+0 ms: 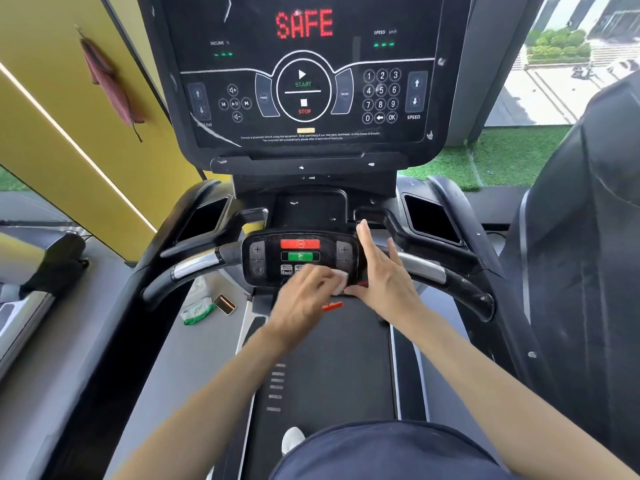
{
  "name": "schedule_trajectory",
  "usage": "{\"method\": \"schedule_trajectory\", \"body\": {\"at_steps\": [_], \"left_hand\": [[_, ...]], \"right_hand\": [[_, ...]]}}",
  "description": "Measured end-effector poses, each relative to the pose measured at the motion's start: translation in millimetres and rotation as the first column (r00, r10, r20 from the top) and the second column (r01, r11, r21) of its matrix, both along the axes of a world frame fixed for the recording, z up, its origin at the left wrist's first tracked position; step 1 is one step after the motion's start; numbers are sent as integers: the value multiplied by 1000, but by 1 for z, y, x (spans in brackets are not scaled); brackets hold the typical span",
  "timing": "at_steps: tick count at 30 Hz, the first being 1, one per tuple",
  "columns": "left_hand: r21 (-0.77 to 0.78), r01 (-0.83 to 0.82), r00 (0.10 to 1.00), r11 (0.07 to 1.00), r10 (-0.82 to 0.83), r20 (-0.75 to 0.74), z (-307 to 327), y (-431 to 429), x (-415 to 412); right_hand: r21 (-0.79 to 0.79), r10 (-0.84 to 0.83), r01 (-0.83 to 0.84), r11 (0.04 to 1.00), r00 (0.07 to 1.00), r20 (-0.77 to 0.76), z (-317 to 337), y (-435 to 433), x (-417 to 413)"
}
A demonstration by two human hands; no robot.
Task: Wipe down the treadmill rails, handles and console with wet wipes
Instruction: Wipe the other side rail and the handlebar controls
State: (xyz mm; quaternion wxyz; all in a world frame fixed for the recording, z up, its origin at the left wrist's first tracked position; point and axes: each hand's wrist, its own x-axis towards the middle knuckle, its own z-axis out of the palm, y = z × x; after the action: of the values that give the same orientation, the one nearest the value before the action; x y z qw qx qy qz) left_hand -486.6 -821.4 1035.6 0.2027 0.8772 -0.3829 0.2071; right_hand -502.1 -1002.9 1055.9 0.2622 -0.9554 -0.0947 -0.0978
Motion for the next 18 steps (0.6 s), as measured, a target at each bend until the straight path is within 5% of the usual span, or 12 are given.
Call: {"method": "schedule_trajectory", "body": {"at_steps": [2, 6, 10, 14, 16, 18], "left_hand": [[-114, -165, 986, 980, 166, 0, 4, 26, 10], [-388, -490, 862, 781, 501, -79, 15, 8, 20], [-200, -164, 986, 966, 157, -51, 5, -35, 0], [-100, -12, 999, 995, 17, 48, -6, 4, 5], [-228, -198, 975, 953, 215, 53, -7, 37, 12], [-370, -461, 877, 807, 478, -48, 0, 50, 20]], "right_hand": [[2, -3, 3, 1000, 1000, 0, 0, 1, -1], [-2, -13, 13, 1000, 1000, 3, 0, 1, -1], [12, -6, 6, 1000, 1000, 2, 0, 0, -1], [-5, -10, 10, 1000, 1000, 17, 0, 1, -2], [-2, -9, 9, 1000, 1000, 24, 1, 2, -2], [20, -21, 20, 1000, 999, 27, 2, 3, -3]]}}
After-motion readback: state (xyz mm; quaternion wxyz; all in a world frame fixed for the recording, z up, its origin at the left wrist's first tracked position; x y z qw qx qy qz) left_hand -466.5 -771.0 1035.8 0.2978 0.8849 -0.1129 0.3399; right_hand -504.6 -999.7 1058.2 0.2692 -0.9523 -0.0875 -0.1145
